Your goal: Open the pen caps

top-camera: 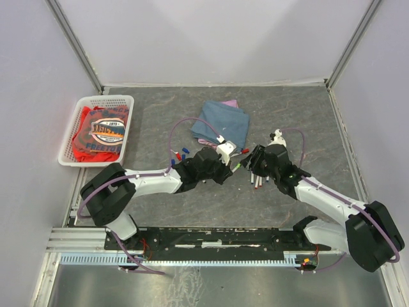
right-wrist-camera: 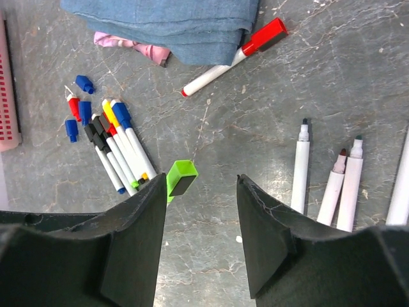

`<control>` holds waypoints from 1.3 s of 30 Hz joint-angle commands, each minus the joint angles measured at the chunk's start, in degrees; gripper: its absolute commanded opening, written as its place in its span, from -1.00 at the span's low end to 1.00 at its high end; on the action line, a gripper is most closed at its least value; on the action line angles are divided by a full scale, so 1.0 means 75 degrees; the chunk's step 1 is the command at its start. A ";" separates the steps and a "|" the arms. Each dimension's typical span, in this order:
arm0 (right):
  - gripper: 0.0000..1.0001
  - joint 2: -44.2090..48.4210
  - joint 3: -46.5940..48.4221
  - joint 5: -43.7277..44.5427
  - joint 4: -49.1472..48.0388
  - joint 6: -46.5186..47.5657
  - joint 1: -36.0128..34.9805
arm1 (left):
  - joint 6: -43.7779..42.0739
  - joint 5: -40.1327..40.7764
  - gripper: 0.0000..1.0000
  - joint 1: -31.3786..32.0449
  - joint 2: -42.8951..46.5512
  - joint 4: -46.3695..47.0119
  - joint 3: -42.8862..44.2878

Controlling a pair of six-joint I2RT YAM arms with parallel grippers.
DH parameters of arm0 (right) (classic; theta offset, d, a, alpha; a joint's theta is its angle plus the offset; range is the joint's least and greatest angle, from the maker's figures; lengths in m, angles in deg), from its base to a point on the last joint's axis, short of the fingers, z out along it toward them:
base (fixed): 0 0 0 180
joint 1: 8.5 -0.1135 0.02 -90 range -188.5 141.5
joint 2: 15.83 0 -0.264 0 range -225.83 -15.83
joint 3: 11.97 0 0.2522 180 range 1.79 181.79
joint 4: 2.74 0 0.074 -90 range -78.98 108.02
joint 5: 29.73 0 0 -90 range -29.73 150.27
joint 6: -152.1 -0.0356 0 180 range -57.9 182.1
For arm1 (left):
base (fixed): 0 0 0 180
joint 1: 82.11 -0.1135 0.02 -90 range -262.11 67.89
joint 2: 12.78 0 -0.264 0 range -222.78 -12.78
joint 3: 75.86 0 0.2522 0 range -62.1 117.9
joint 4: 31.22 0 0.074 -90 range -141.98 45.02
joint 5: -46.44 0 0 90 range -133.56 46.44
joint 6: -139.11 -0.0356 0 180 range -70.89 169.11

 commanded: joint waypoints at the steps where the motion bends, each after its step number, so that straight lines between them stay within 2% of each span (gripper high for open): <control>1: 0.10 0.0170 -0.0045 -0.0306 -0.0664 -0.0218 0.0038 | 0.0473 -0.0239 -0.94 0.0032 0.0296 0.0507 -0.0033; 10: 0.04 0.0025 -0.0122 -0.0528 -0.1085 -0.0464 0.0050 | 0.0683 -0.0350 -0.94 0.0030 0.0307 0.0747 -0.0078; 21: -0.30 -0.0109 -0.0358 -0.0592 -0.1541 -0.0747 0.0152 | 0.0979 -0.0366 -0.94 0.0020 0.0428 0.1129 -0.0286; 30: -0.30 -0.0332 -0.0515 -0.0796 -0.1983 -0.0942 0.0234 | 0.1201 -0.0429 -0.94 0.0013 0.0448 0.1430 -0.0423; 32: -0.48 -0.0335 -0.0566 -0.0851 -0.2137 -0.0954 0.0254 | 0.1256 -0.0473 -0.94 0.0018 0.0427 0.1515 -0.0462; 36: -0.96 -0.0303 -0.0629 -0.0970 -0.2278 -0.0960 0.0295 | 0.1397 -0.0459 -0.89 0.0013 0.0360 0.1607 -0.0490; 39: -0.98 -0.0229 -0.0679 -0.1058 -0.2378 -0.0971 0.0314 | 0.1450 -0.0446 -0.60 0.0018 0.0306 0.1622 -0.0479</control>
